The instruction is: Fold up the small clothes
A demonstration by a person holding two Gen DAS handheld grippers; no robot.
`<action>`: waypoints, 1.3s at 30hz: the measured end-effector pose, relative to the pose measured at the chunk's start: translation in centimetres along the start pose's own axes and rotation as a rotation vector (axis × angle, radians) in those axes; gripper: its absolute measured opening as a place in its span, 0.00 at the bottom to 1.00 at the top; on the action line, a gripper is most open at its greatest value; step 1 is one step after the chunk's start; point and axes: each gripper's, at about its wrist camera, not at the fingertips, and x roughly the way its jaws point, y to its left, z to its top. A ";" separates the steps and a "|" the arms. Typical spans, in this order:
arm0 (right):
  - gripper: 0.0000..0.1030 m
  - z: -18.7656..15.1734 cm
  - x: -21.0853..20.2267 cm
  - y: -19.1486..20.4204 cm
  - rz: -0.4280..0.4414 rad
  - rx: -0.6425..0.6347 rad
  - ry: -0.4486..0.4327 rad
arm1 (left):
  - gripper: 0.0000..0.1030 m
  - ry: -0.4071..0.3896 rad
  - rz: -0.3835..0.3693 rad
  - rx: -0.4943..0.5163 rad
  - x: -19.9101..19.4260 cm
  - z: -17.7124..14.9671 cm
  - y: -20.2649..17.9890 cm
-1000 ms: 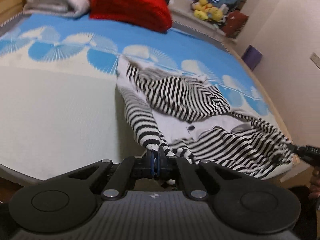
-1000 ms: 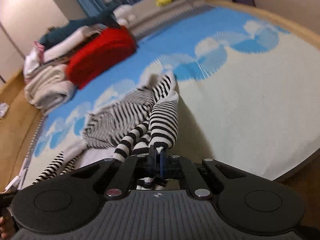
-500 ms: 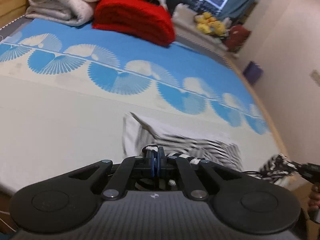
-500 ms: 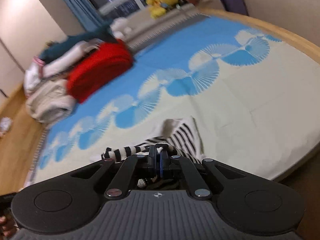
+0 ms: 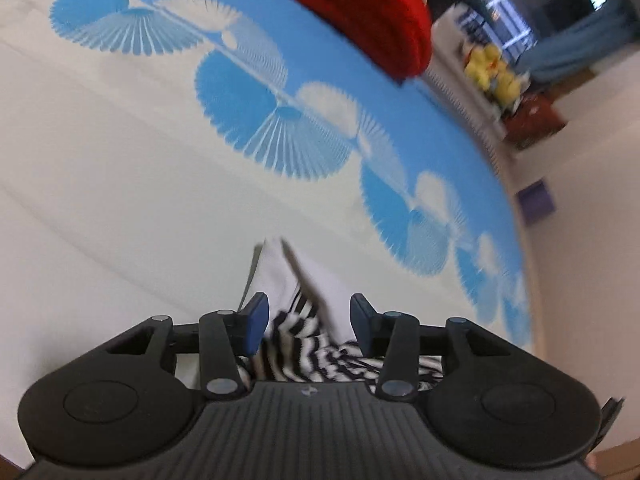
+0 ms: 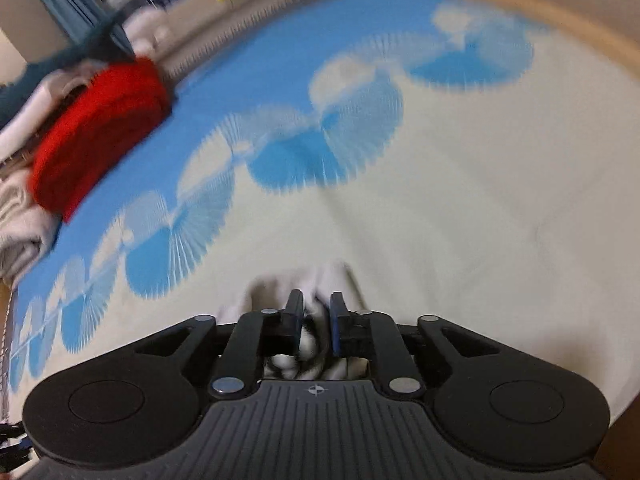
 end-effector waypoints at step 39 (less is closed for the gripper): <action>0.05 -1.1 4.0 9.6 -0.050 -0.733 -0.302 | 0.07 -0.196 0.351 0.843 9.8 -3.7 -11.6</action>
